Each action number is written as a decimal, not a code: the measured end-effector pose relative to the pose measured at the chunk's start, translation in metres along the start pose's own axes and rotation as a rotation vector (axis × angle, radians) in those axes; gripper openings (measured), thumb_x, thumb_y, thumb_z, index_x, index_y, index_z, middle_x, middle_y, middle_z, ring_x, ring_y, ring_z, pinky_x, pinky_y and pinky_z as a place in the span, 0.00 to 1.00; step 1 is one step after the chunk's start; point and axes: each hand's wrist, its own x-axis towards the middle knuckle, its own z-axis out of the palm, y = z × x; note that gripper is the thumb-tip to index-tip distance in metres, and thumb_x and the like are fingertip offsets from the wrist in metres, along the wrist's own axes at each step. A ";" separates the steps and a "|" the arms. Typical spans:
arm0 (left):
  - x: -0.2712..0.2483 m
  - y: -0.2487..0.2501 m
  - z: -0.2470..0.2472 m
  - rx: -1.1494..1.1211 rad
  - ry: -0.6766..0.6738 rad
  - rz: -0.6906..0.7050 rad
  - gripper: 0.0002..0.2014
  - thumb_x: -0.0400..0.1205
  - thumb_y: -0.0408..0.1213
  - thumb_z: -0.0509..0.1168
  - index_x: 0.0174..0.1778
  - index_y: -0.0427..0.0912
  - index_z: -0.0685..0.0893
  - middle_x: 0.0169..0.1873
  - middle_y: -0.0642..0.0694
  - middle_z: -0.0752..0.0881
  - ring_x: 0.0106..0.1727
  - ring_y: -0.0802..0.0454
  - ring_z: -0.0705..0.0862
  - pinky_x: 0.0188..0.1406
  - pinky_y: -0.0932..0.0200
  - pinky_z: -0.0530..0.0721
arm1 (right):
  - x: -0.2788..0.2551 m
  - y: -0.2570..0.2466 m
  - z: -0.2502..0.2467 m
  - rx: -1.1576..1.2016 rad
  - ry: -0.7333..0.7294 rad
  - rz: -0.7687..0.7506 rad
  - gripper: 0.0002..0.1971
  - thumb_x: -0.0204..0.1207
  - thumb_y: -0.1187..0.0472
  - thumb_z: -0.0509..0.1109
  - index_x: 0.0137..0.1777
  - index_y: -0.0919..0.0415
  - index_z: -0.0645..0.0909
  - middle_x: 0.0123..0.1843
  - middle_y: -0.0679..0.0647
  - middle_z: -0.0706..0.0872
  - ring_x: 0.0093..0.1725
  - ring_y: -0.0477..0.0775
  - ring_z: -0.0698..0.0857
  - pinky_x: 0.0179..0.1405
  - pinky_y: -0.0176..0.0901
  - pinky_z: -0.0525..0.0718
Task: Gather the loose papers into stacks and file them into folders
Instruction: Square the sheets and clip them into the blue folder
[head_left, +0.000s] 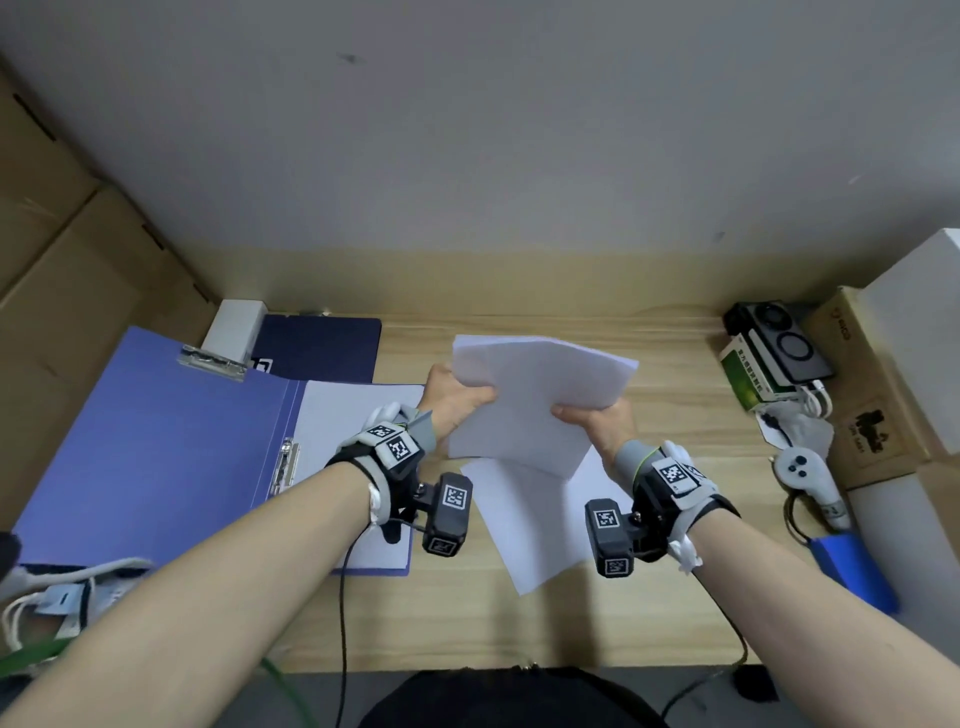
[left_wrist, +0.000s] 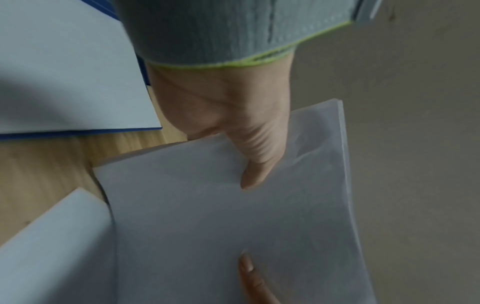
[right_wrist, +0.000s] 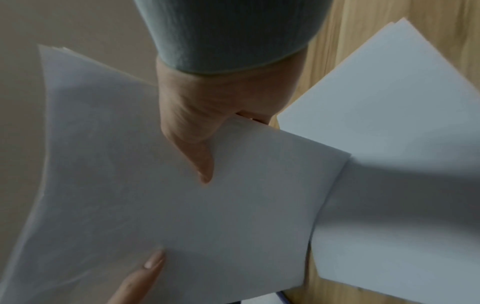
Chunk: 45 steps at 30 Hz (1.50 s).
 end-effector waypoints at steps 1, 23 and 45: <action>0.000 0.003 0.001 -0.023 -0.012 0.023 0.12 0.70 0.22 0.74 0.35 0.46 0.88 0.32 0.57 0.91 0.36 0.61 0.89 0.42 0.63 0.87 | 0.001 -0.002 0.000 0.018 0.013 0.001 0.17 0.60 0.77 0.81 0.45 0.59 0.87 0.42 0.50 0.92 0.41 0.50 0.90 0.46 0.44 0.87; 0.042 -0.106 0.020 0.395 -0.183 -0.191 0.13 0.67 0.26 0.74 0.40 0.48 0.87 0.39 0.49 0.88 0.45 0.51 0.86 0.52 0.56 0.87 | -0.012 0.048 -0.077 -0.031 0.393 0.212 0.09 0.66 0.71 0.81 0.37 0.61 0.84 0.41 0.57 0.88 0.34 0.51 0.84 0.31 0.35 0.84; 0.045 -0.140 0.061 0.957 -0.363 -0.116 0.09 0.72 0.28 0.64 0.39 0.48 0.77 0.37 0.52 0.79 0.46 0.42 0.81 0.30 0.59 0.67 | -0.019 0.150 -0.115 -0.193 0.457 0.594 0.23 0.59 0.61 0.86 0.54 0.66 0.86 0.49 0.60 0.91 0.46 0.62 0.89 0.55 0.55 0.87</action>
